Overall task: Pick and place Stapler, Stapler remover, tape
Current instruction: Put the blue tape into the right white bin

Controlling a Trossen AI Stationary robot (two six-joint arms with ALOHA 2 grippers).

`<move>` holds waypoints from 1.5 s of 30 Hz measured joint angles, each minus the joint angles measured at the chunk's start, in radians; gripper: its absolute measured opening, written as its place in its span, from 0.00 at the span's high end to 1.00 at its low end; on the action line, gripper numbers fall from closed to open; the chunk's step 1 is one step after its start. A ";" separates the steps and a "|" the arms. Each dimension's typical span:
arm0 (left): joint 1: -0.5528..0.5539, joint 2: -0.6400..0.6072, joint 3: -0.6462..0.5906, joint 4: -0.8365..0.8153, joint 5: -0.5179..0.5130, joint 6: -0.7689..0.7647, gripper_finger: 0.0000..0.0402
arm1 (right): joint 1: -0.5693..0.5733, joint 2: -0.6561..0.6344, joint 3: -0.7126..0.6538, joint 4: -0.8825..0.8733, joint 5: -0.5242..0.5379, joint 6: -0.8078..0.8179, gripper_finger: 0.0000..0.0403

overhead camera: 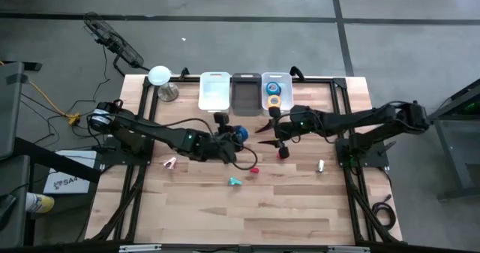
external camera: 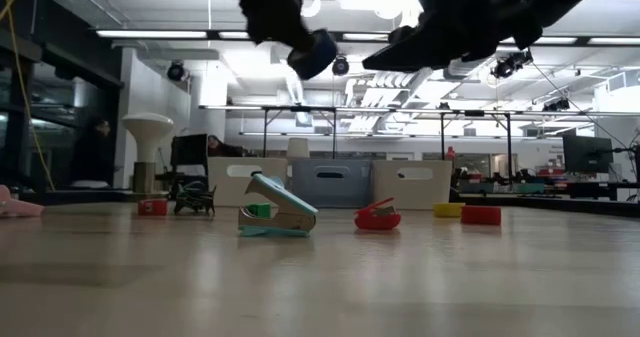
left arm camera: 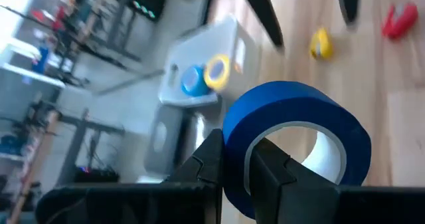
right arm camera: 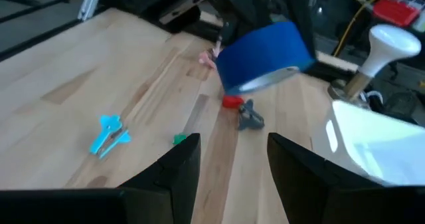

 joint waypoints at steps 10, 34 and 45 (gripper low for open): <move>0.000 0.000 0.000 0.192 0.005 0.158 0.91 | 0.000 0.066 0.000 0.204 -0.046 0.010 0.59; 0.000 -0.002 0.000 0.373 0.036 0.293 0.91 | 0.051 0.074 0.000 0.368 -0.114 0.007 0.71; 0.001 -0.002 0.000 0.368 0.059 0.294 0.82 | 0.038 0.074 0.000 0.372 -0.116 0.090 0.92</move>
